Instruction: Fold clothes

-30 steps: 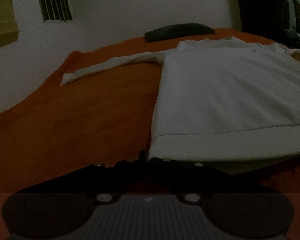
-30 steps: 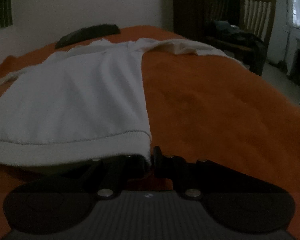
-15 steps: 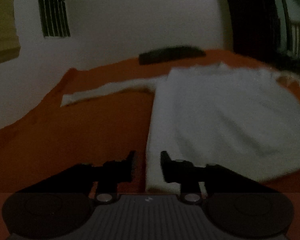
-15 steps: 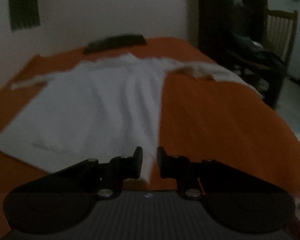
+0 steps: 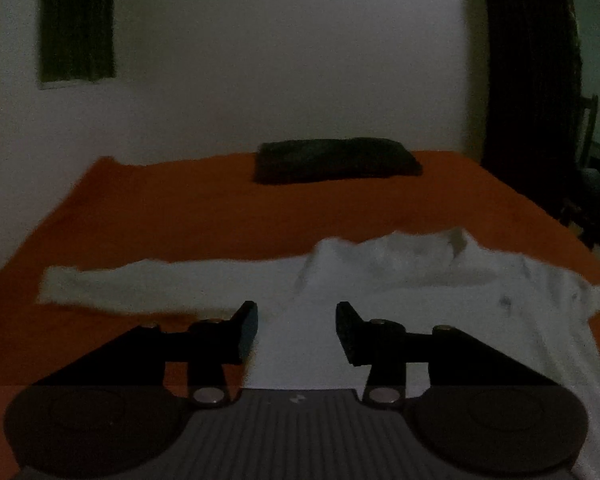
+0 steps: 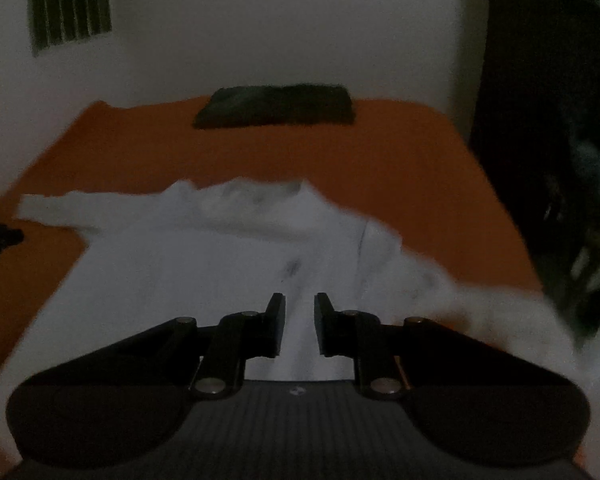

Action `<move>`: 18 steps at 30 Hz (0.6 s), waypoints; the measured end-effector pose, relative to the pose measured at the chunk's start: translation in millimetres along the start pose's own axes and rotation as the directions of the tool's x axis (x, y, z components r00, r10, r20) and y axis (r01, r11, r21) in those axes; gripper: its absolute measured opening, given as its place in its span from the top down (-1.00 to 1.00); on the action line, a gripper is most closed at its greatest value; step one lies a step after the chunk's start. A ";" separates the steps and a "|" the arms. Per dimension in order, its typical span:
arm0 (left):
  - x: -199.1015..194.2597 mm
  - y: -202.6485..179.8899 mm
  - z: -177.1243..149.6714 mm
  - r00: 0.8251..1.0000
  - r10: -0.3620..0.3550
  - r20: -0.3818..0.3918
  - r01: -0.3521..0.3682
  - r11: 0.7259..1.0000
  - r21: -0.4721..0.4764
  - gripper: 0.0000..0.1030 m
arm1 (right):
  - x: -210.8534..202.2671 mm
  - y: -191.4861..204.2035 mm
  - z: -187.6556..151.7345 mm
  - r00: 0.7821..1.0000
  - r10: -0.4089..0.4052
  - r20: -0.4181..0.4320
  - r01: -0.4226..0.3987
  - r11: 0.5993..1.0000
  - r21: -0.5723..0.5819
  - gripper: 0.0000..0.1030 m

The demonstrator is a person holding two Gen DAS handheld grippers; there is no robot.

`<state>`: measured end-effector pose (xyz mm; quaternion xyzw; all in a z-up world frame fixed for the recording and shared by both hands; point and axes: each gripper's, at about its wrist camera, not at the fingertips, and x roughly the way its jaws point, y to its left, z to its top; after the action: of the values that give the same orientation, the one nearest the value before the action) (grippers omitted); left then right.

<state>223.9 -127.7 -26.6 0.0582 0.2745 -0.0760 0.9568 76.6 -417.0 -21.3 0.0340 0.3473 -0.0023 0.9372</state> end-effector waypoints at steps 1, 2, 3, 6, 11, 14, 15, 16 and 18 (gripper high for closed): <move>12.9 -8.4 9.8 1.000 -0.014 -0.024 0.014 1.000 0.019 0.24 | 12.6 -2.3 6.3 1.000 0.009 0.009 -0.009 1.000 0.010 0.64; 23.0 -16.9 18.2 0.999 -0.026 -0.045 0.029 0.998 0.052 0.19 | 24.3 -5.0 11.5 1.000 0.020 0.018 -0.021 1.000 0.020 0.64; 32.6 -25.5 26.4 0.997 -0.038 -0.066 0.043 0.995 0.086 0.14 | 36.0 -7.7 16.8 0.999 0.032 0.028 -0.032 0.999 0.030 0.64; 69.9 -53.1 54.1 0.981 -0.034 -0.192 0.069 0.982 0.178 -0.03 | 61.8 -14.3 27.7 0.997 0.059 0.046 -0.062 0.997 0.053 0.64; 142.0 -101.3 91.3 0.932 0.075 -0.355 0.044 0.948 0.317 -0.07 | 108.2 -31.5 41.0 0.988 0.155 -0.016 -0.153 0.983 0.102 0.62; 191.1 -126.1 109.6 0.931 0.076 -0.356 0.041 0.950 0.310 -0.12 | 137.2 -43.5 50.9 0.984 0.163 -0.075 -0.155 0.982 0.109 0.59; 210.9 -132.2 114.7 0.931 0.061 -0.360 0.046 0.959 0.281 -0.13 | 149.5 -46.6 55.0 0.984 0.151 -0.093 -0.142 0.985 0.101 0.57; 230.8 -137.2 118.8 0.930 0.043 -0.365 0.054 0.966 0.251 -0.14 | 163.8 -48.3 59.9 0.985 0.133 -0.110 -0.124 0.988 0.088 0.57; 267.9 -146.4 120.8 0.929 0.016 -0.371 0.068 0.975 0.212 -0.16 | 193.0 -51.2 70.3 0.985 0.094 -0.142 -0.086 0.994 0.060 0.57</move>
<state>484.8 -320.4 -78.1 0.1738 0.4405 -0.1065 0.8743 267.4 -468.9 -96.9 0.0748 0.4121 0.0334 0.9074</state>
